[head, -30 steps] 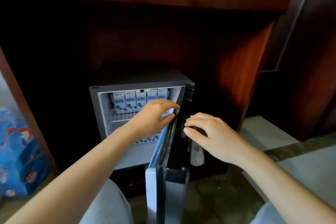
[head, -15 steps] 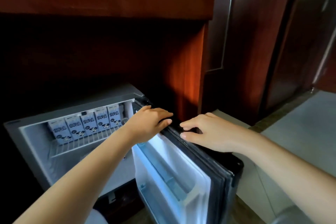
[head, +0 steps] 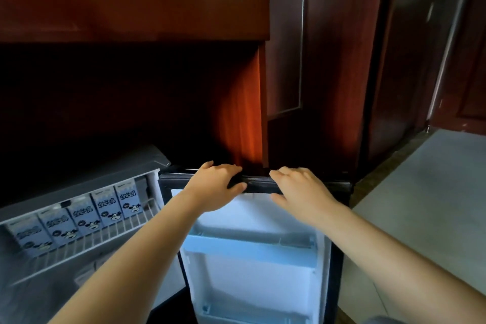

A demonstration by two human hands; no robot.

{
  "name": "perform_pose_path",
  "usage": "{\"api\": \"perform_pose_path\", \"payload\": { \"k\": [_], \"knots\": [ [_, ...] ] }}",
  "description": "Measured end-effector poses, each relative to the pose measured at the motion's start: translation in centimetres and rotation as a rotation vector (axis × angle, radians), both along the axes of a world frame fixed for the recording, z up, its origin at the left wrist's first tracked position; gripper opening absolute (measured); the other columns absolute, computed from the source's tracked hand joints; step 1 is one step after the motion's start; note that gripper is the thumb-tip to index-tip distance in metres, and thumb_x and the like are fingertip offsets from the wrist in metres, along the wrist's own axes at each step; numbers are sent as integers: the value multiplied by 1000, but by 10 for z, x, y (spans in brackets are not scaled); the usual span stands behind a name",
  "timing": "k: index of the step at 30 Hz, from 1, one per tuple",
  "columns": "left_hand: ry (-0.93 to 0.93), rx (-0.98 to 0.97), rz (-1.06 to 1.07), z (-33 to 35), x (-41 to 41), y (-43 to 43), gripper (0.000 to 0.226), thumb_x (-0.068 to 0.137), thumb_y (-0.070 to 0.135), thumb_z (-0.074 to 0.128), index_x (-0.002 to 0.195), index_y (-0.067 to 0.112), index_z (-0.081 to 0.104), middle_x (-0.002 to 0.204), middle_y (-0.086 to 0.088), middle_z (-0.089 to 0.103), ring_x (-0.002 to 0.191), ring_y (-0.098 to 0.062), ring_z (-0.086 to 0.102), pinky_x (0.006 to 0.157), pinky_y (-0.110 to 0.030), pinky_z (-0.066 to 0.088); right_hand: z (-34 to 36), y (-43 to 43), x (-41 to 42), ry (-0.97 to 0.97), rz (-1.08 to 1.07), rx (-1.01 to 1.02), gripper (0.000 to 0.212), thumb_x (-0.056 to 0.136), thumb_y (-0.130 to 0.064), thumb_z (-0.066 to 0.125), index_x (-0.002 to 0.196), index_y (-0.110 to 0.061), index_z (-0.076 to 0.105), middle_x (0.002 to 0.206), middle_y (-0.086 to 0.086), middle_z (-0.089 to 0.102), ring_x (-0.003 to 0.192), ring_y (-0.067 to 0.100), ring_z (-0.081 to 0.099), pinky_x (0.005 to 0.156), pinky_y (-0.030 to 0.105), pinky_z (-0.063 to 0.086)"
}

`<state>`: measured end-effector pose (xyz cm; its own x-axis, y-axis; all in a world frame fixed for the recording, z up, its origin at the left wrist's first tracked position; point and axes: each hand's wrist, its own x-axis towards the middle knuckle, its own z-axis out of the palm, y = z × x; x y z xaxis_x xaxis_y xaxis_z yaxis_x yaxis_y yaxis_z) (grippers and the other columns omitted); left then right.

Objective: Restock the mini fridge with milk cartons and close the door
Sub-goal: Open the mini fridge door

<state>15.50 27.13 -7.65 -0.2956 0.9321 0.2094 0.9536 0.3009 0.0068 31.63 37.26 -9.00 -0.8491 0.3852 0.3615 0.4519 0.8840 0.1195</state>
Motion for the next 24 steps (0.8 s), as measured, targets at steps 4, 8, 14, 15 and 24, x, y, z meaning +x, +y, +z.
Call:
{"api": "perform_pose_path", "payload": {
  "k": [4,8,14,15,24],
  "knots": [
    [19,-41,39,2,-6,21,57,96,45,39,146,18,30,152,1,33,141,-13,27,117,-33,8,-12,31,-26,50,-62,10,39,95,-34,46,125,-9,49,122,6,56,114,23,52,101,32,36],
    [27,-98,88,-1,-13,39,57,99,40,34,149,16,21,156,-2,23,144,-15,22,118,-36,7,-21,57,-49,101,-88,-12,44,94,-34,49,127,-6,47,130,11,54,131,25,41,110,33,27],
    [-62,-166,132,-5,-25,58,57,101,32,28,151,14,5,160,-3,5,147,-14,4,119,-38,4,-22,78,-76,45,-126,-41,69,93,-35,53,144,-2,22,152,15,27,144,25,16,116,32,12],
    [-61,-173,138,-5,-27,61,57,101,32,27,151,13,4,160,-3,3,147,-15,3,119,-38,5,-21,81,-80,34,-130,-48,72,93,-37,53,145,-1,19,154,15,23,145,26,15,117,33,11],
    [-53,-220,190,-2,-40,76,62,101,39,26,151,13,0,160,-3,-2,147,-15,-1,119,-38,4,-23,98,-110,-1,-164,-58,73,96,-34,48,147,0,9,156,18,13,146,27,8,117,34,9]
  ]
}}
